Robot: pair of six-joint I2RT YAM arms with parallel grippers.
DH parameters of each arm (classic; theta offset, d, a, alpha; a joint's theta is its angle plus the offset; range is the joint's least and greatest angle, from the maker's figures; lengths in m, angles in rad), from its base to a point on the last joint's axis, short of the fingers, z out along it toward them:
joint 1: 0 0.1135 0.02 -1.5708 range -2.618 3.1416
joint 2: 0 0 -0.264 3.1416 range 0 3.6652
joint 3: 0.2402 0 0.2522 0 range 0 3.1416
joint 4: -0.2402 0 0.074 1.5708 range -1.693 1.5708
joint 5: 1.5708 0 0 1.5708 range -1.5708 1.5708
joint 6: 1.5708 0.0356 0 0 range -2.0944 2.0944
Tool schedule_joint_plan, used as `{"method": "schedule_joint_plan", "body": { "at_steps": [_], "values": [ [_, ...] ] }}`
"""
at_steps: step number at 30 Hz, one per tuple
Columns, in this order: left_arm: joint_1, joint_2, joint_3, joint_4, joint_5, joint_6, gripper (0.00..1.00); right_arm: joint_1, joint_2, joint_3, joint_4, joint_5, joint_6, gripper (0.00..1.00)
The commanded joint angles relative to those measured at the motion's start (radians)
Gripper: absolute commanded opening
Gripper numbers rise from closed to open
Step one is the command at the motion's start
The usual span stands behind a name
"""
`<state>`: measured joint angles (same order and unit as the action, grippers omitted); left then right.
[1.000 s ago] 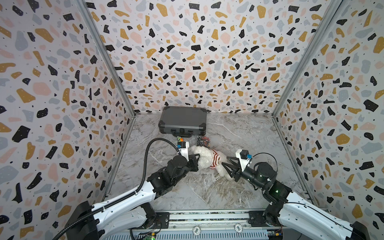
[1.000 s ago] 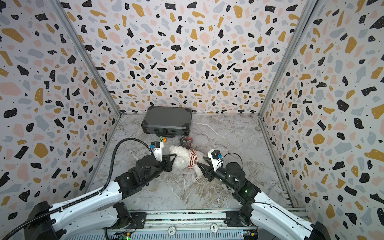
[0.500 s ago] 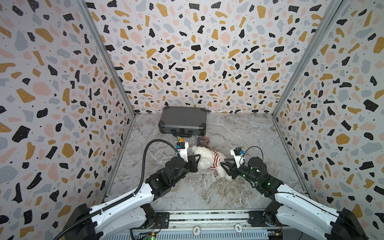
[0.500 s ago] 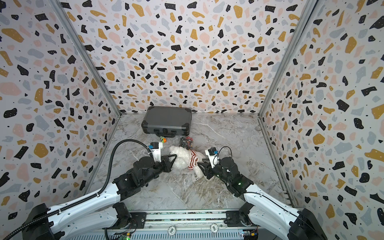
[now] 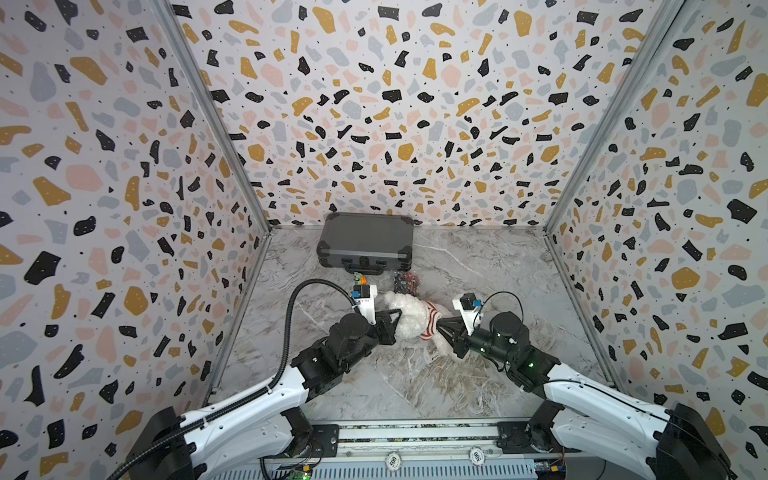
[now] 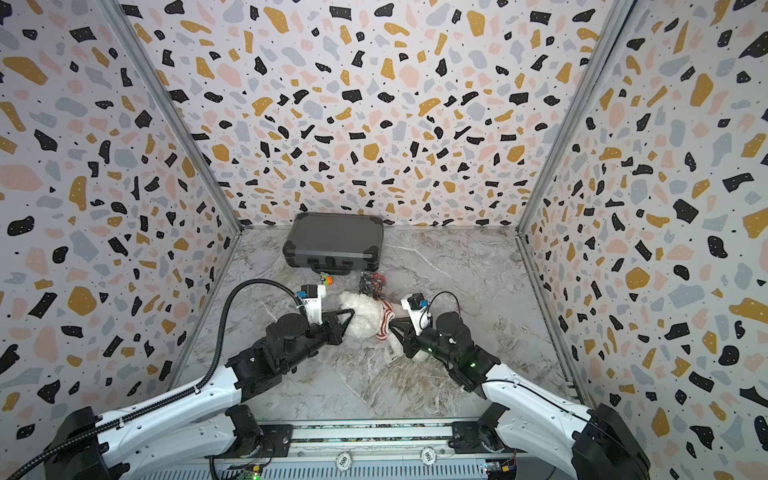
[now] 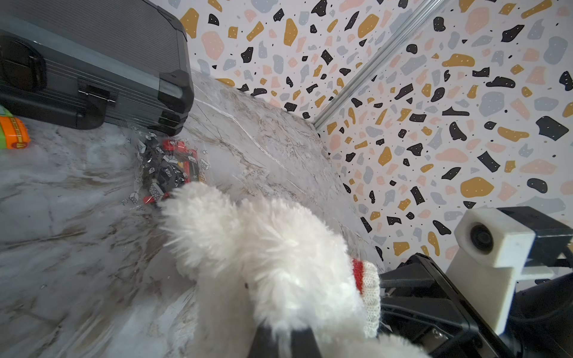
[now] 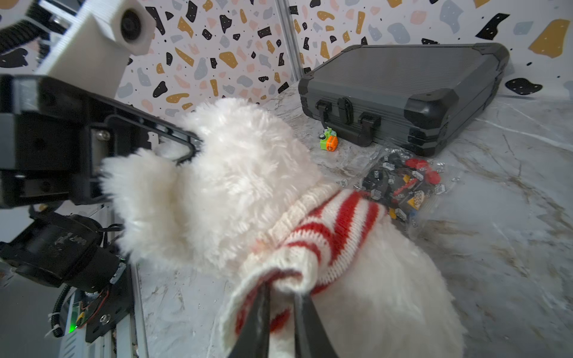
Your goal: Dress the teddy bear
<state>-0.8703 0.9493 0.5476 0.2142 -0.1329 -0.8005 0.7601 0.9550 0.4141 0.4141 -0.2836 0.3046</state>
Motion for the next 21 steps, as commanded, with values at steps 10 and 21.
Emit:
{"method": "schedule_joint_plan", "body": {
  "at_steps": [10,21],
  "values": [
    [0.007,-0.049,-0.09,0.136,0.013,0.013,0.0,0.131,0.026,0.058,0.096,0.021,-0.037,0.0],
    [-0.011,-0.174,-0.261,0.211,0.156,0.286,0.0,-0.038,-0.158,0.082,-0.24,0.089,0.065,0.4]
  ]
}}
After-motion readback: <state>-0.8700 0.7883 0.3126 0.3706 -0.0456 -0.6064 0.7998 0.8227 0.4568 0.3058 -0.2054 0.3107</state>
